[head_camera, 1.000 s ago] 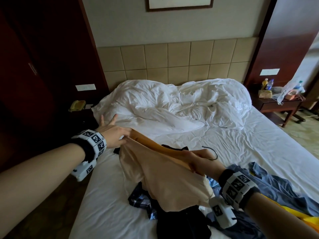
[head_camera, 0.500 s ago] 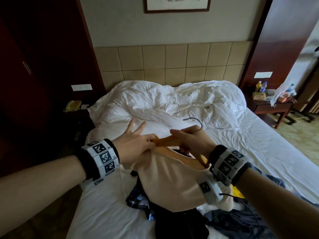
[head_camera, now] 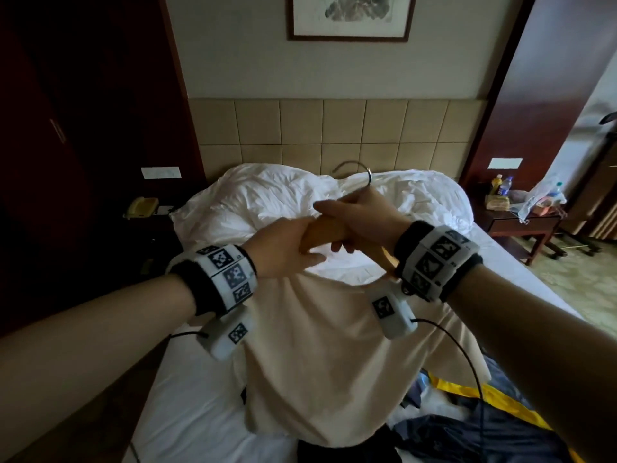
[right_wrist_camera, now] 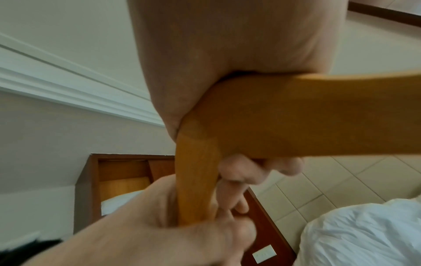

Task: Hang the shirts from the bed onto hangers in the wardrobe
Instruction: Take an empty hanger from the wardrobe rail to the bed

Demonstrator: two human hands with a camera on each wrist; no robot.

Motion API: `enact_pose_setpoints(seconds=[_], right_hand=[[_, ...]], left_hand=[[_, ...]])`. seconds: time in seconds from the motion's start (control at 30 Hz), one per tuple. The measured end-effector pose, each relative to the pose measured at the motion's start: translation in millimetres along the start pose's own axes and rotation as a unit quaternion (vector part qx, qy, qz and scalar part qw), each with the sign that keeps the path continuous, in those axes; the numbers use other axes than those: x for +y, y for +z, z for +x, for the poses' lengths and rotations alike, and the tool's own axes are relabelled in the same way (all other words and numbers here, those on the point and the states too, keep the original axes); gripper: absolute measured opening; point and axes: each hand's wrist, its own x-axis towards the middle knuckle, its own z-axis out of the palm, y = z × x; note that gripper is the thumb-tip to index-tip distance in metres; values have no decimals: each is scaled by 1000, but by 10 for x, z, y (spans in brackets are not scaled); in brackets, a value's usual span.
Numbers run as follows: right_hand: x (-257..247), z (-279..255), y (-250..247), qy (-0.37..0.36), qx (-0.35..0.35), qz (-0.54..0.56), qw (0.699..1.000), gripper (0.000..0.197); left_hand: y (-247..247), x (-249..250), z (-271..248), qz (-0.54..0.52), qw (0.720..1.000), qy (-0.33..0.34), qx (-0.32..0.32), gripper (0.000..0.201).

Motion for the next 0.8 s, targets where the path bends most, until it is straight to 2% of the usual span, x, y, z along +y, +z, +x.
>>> enact_pose_setpoints(seconds=[0.1, 0.23, 0.27, 0.37, 0.43, 0.5, 0.6, 0.73, 0.8], right_hand=[[-181, 73, -83, -40, 2, -11, 999, 54], [-1, 33, -187, -84, 44, -64, 993, 39], [118, 17, -203, -81, 34, -95, 992, 37], [482, -36, -230, -55, -15, -154, 986, 27], [647, -54, -251, -46, -12, -158, 986, 39], [715, -82, -273, -50, 1, -164, 985, 48], [778, -98, -303, -74, 4, -156, 985, 39], [924, -120, -345, -75, 17, -175, 982, 31], [1084, -145, -352, -46, 20, -184, 982, 28]], left_hand=[[-73, 82, 123, -37, 994, -21, 97, 21], [-168, 19, 99, -47, 985, -54, 157, 22], [-175, -20, 82, -49, 983, -70, 165, 21], [-218, -113, 46, -55, 974, -115, 187, 38], [-284, -191, 48, -75, 967, -142, 200, 39], [-354, -292, 57, -91, 960, -164, 209, 32], [-433, -425, 68, -92, 947, -210, 227, 26], [-493, -522, 48, -109, 933, -241, 244, 34], [-536, -560, 14, -123, 930, -245, 245, 41]])
